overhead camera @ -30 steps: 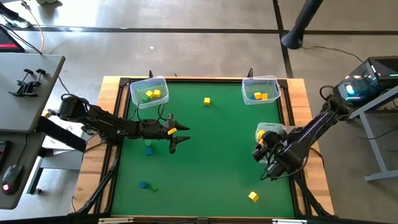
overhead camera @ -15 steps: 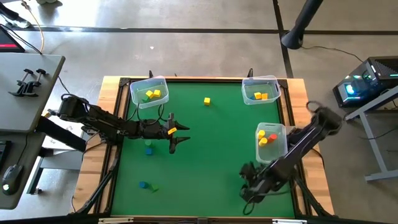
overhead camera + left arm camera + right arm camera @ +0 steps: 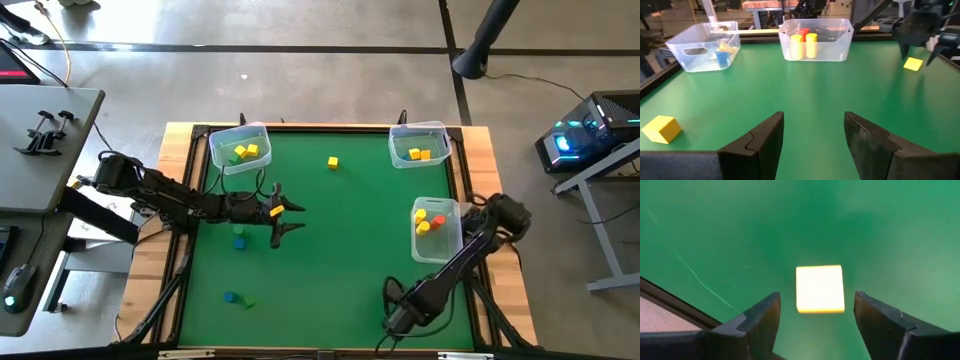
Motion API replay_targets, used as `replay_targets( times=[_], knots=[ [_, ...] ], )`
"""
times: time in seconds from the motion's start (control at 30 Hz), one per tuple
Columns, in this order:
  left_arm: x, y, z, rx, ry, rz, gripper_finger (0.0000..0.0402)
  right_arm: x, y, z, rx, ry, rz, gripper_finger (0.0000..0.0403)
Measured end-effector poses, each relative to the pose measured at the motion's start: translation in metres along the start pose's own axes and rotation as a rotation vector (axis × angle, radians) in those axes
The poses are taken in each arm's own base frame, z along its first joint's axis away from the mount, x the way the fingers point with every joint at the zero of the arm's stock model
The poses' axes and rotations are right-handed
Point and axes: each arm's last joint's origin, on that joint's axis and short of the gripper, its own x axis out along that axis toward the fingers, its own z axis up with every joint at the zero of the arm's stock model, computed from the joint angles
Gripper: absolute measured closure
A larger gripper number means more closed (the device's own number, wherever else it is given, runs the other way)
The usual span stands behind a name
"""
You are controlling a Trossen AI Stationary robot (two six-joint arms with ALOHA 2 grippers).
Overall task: Sort blocks by size
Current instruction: Put the yellow triangular block into the top right transparent bin
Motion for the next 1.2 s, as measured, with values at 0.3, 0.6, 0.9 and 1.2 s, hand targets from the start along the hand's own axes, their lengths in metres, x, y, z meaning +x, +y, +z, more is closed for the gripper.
replay_targets(
  times=[0.3,0.6,0.9,1.2],
  knots=[
    [-0.001,-0.005,-0.002,-0.008,0.019,-0.035,0.0206,0.01,-0.002,-0.01,-0.034,0.026,-0.052,0.0211],
    [-0.001,-0.007,-0.002,-0.015,0.02,-0.042,0.0206,0.01,-0.002,-0.004,-0.094,-0.04,-0.055,0.0317],
    [-0.001,-0.007,-0.002,-0.051,0.021,-0.041,0.0206,0.007,-0.003,0.013,-0.203,-0.104,-0.067,0.0359],
    [-0.001,-0.007,-0.002,-0.058,0.021,-0.042,0.0206,0.005,-0.007,0.021,-0.218,-0.105,-0.111,0.0304]
  ],
)
